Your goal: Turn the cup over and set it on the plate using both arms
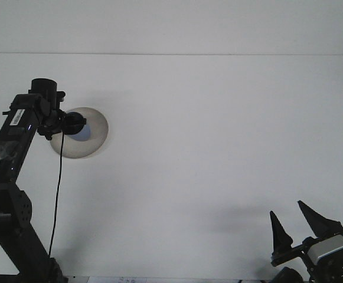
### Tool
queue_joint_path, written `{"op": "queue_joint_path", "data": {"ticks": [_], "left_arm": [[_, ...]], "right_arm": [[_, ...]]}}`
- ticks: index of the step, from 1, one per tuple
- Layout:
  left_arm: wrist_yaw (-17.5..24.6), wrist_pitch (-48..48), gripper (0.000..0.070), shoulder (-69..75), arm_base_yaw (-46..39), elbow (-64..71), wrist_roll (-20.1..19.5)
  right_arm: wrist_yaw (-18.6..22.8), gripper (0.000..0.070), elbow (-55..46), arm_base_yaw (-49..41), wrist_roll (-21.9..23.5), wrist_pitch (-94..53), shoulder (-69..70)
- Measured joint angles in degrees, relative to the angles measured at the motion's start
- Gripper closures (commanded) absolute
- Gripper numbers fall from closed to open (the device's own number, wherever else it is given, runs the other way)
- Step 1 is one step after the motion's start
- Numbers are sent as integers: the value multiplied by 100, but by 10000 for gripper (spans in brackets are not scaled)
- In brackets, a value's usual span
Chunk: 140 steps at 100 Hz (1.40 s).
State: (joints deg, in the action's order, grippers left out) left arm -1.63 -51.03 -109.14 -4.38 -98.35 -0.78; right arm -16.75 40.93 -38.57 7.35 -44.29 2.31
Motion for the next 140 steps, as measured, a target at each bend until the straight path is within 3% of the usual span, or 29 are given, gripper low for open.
{"op": "queue_joint_path", "data": {"ticks": [50, 65, 77, 103, 119, 140], "left_arm": [[0, -195, 150, 726, 0, -920, 96], [44, -210, 150, 1808, 22, -929, 162], [319, -111, 150, 2811, 160, -776, 199], [356, 931, 150, 5591, 817, 1832, 404], [739, 1458, 150, 7514, 1370, 3921, 968], [761, 1517, 152, 9479, 1519, 5814, 1384]], "right_arm": [[-13, 193, 0, 0, -4, -170, 0], [-378, 192, 0, 0, -20, -72, 0], [-662, 192, 0, 0, -140, 66, 0], [-750, 192, 0, 0, -249, 170, 0], [-748, 192, 0, 0, -262, 57, 0], [-704, 193, -70, 0, -262, -122, 0]]}}
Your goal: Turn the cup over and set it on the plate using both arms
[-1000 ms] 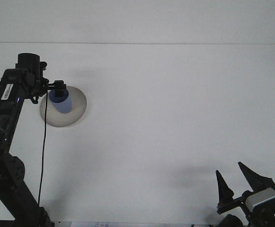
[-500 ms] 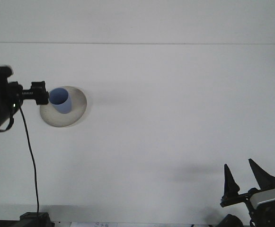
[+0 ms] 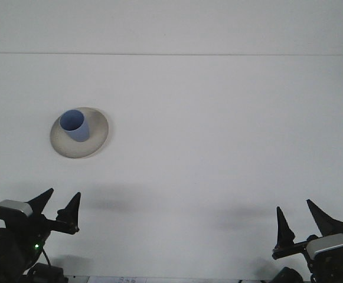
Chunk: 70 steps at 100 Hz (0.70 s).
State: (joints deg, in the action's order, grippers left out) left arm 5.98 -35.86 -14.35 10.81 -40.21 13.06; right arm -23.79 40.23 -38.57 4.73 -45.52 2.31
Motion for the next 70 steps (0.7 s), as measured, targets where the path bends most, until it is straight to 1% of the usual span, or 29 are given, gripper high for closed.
{"op": "queue_joint_path", "data": {"ticks": [5, 8, 10, 12, 14, 17, 19, 20, 24, 25, 27, 29, 70], "left_arm": [[4, -9, 165, 232, 0, 236, 11], [2, -13, 173, 313, 0, 304, 17], [2, -13, 198, 380, 0, 341, 20], [2, -13, 233, 415, 0, 350, 20], [2, -9, 285, 439, 0, 348, 20], [2, 31, 390, 466, 0, 332, 20], [2, 61, 475, 470, 0, 321, 20], [2, 72, 515, 468, 0, 317, 20], [2, 114, 683, 466, 0, 308, 17], [2, 114, 700, 466, 0, 308, 20], [4, 101, 699, 466, 0, 308, 20], [7, 87, 681, 466, 0, 308, 22], [7, 107, 684, 466, 0, 308, 44]], "right_arm": [[-2, 198, -17, 0, 0, -59, 0], [-4, 237, -17, 0, 2, -59, 0], [-4, 289, -17, 0, 2, -48, 0], [-2, 357, -17, 0, 2, -46, 0], [0, 444, -17, 0, 2, -46, 0], [-2, 589, -17, 0, 2, -48, 0], [-2, 687, -17, 0, 2, -48, 0], [-2, 700, -17, 0, 2, -48, 0], [0, 693, -17, 0, 2, -50, 0], [2, 694, -17, 0, 2, -50, 0], [2, 694, -17, 0, -2, -50, 0], [2, 694, -17, 0, 0, -48, 0], [-4, 694, -17, 0, 0, -136, 0]]}}
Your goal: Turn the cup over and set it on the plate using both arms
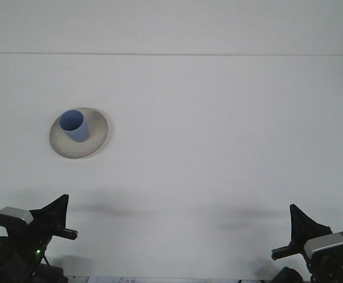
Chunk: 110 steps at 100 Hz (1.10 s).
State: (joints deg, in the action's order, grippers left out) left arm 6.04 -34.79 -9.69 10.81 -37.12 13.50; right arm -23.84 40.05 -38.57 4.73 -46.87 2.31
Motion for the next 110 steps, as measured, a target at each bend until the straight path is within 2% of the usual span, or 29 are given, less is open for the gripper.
{"op": "queue_joint_path", "data": {"ticks": [45, 59, 75, 89, 110], "left_arm": [[-7, 7, 684, 0, -2, 0, -22], [-81, 551, 684, 245, -94, 282, -566], [-743, 1794, 684, 802, -540, 1552, -1263], [-1283, 2468, 684, 931, -807, 2601, -1449], [-1335, 3353, 684, 938, -852, 3464, -1558]], "right_arm": [[0, 694, 0, 0, 0, 0, 0], [-2, 694, 0, 0, 0, 0, 0], [0, 694, 0, 0, 0, 0, 0], [-4, 694, 0, 0, 0, -2, 0], [-15, 694, 0, 0, 0, 0, 0]]}}
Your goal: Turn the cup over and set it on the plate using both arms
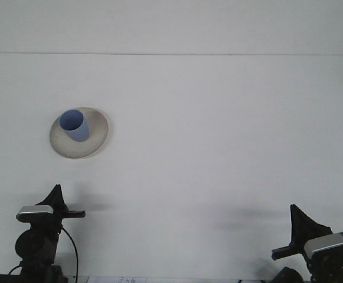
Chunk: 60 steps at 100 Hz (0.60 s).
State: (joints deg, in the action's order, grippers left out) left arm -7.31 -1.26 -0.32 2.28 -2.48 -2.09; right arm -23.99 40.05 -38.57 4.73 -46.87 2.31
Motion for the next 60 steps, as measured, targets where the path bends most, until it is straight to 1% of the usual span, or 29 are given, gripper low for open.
{"op": "queue_joint_path", "data": {"ticks": [8, 60], "left_arm": [[-7, 129, 684, -2, -2, 59, -13], [-4, 118, 684, 7, -2, 59, -15]], "right_arm": [[0, 694, 0, 0, 0, 0, 0], [0, 694, 0, 0, 0, 0, 0]]}}
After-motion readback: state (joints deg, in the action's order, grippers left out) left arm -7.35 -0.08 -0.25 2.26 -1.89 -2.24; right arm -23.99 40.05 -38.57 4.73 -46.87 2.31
